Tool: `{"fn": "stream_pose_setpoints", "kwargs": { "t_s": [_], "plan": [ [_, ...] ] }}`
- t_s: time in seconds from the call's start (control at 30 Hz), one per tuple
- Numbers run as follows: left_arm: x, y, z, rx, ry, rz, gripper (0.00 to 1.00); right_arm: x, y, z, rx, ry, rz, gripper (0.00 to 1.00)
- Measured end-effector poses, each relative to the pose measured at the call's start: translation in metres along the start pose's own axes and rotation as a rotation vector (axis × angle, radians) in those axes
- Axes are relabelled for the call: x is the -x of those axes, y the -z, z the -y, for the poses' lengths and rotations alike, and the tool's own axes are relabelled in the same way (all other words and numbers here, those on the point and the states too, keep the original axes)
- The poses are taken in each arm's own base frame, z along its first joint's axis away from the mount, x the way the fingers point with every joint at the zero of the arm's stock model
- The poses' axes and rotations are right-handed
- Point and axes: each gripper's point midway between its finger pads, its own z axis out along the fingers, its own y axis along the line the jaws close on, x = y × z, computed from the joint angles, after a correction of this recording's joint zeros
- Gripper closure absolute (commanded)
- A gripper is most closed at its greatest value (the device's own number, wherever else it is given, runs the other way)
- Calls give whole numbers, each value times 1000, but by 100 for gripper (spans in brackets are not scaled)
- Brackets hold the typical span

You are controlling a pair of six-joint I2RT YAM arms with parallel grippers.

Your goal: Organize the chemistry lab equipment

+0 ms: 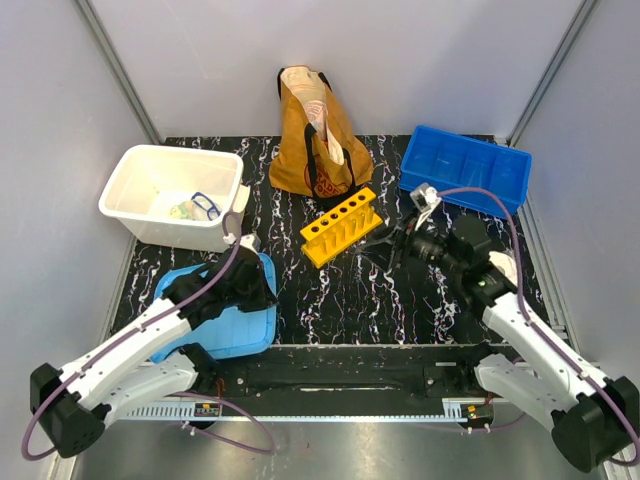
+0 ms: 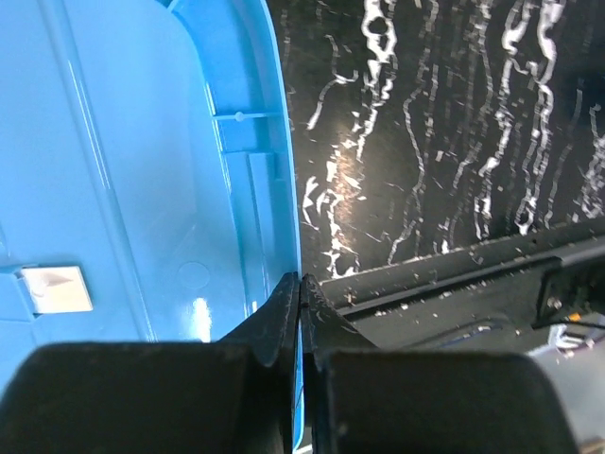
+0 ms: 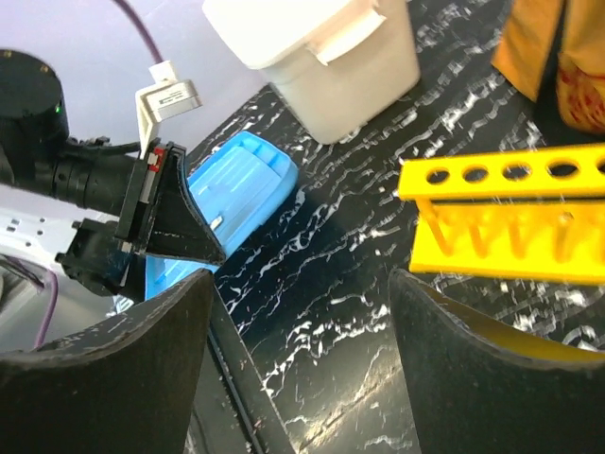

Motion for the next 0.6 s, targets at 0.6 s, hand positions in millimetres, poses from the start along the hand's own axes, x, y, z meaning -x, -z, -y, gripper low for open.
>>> {"fn": "stream_pose_setpoints", "kwargs": {
  "t_s": [0.6],
  "plan": [
    [-23, 44, 42, -340, -99, -74, 100, -128, -77, -65, 486, 1029, -184, 6]
  ]
}}
